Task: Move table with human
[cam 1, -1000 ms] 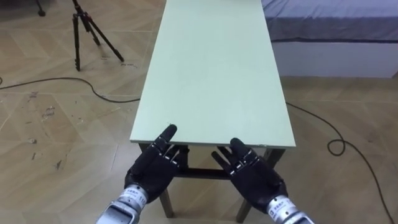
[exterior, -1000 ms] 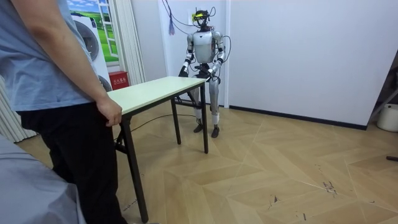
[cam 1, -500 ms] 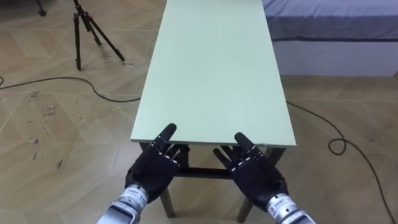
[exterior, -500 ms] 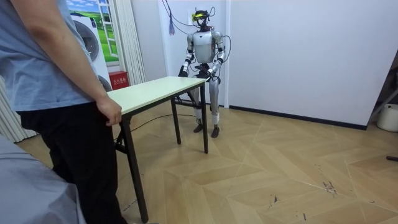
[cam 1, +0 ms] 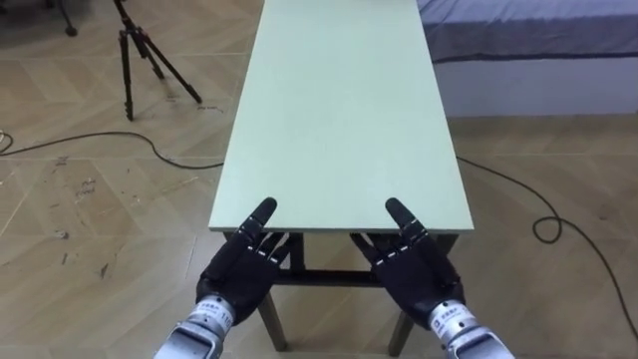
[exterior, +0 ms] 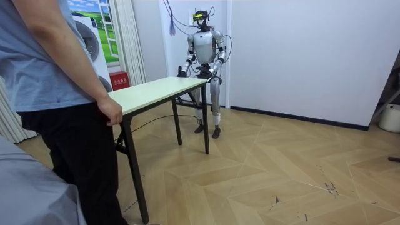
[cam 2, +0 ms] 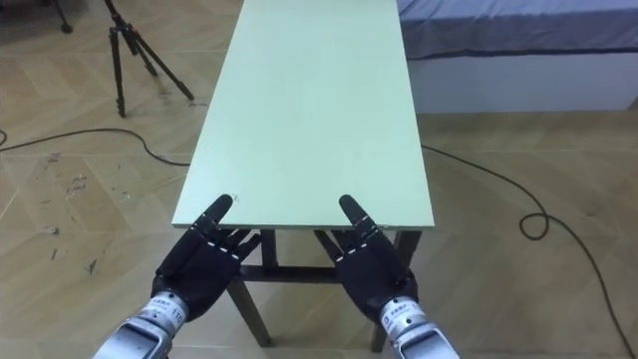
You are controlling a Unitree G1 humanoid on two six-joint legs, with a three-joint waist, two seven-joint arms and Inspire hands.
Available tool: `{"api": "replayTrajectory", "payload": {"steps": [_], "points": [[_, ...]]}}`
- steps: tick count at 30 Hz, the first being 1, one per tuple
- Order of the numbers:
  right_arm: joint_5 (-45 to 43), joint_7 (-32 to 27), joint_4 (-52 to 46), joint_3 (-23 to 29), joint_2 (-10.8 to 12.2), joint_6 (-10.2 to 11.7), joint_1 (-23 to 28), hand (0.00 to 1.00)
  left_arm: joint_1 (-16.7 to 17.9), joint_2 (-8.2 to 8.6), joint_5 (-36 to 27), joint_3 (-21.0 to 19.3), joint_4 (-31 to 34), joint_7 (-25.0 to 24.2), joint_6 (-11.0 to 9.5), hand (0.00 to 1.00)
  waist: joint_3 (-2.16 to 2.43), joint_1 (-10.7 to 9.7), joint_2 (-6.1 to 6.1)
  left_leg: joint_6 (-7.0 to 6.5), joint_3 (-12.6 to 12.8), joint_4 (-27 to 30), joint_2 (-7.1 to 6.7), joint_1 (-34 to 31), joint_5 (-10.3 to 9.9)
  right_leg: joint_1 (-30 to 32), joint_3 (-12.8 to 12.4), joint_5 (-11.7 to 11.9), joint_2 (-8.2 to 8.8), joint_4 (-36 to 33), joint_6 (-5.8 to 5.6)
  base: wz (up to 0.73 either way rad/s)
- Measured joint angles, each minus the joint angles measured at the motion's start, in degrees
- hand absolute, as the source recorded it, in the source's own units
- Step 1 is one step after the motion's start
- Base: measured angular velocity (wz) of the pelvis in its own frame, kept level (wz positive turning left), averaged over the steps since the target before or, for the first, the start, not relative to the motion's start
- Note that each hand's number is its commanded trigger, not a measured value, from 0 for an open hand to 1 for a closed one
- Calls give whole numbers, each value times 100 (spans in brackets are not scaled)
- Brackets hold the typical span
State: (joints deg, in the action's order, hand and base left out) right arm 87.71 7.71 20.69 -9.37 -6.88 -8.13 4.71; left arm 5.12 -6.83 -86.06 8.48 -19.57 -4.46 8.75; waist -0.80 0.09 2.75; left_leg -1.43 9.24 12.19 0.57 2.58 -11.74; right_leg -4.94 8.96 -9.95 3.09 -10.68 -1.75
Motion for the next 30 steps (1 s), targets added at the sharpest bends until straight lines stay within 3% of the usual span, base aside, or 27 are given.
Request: {"api": "replayTrajectory", "payload": {"steps": [1,4,17,18,19,20,26,30], "points": [[2,-108,-24,69,-5,124,1,0,2,66,-3,-51,44,99,-1,0,0,0,-2,1,-3,-5,-1,3,2,-2,1,0,0,-1,0,0],[3,-314,-123,110,37,176,3,0,1,192,-3,-104,138,339,-47,0,-2,-1,-7,1,-3,-8,-2,9,5,-4,-4,0,0,-1,0,0],[-3,-516,-190,110,123,223,14,0,-3,223,-2,-156,279,590,-51,0,-5,3,-109,1,3,-17,-2,11,4,-3,-7,0,-1,-2,0,0],[-3,-516,-190,110,125,223,14,20,-6,223,-2,-157,282,607,-51,0,-5,3,-109,1,3,-20,-3,12,4,-3,-7,0,-1,-2,0,0],[-3,-516,-190,110,132,223,14,100,-7,223,-2,-159,284,619,-51,62,-5,3,-109,1,5,-24,-3,14,4,-3,-7,0,-1,-2,0,0],[-3,-516,-191,110,140,223,14,100,-7,223,-2,-162,284,625,-51,100,-5,2,-109,1,6,-28,-3,15,4,-3,-7,0,-1,-2,0,0],[-4,-605,-191,110,145,223,14,100,6,227,-5,-163,285,682,-51,100,-5,-1,-109,1,4,-38,-4,18,4,1,-9,0,-1,-1,0,0],[-48,-977,-187,112,145,260,22,100,16,304,0,-163,285,797,-51,100,-5,37,-109,1,-4,-43,-5,11,4,7,-11,0,-2,2,0,2]]}}
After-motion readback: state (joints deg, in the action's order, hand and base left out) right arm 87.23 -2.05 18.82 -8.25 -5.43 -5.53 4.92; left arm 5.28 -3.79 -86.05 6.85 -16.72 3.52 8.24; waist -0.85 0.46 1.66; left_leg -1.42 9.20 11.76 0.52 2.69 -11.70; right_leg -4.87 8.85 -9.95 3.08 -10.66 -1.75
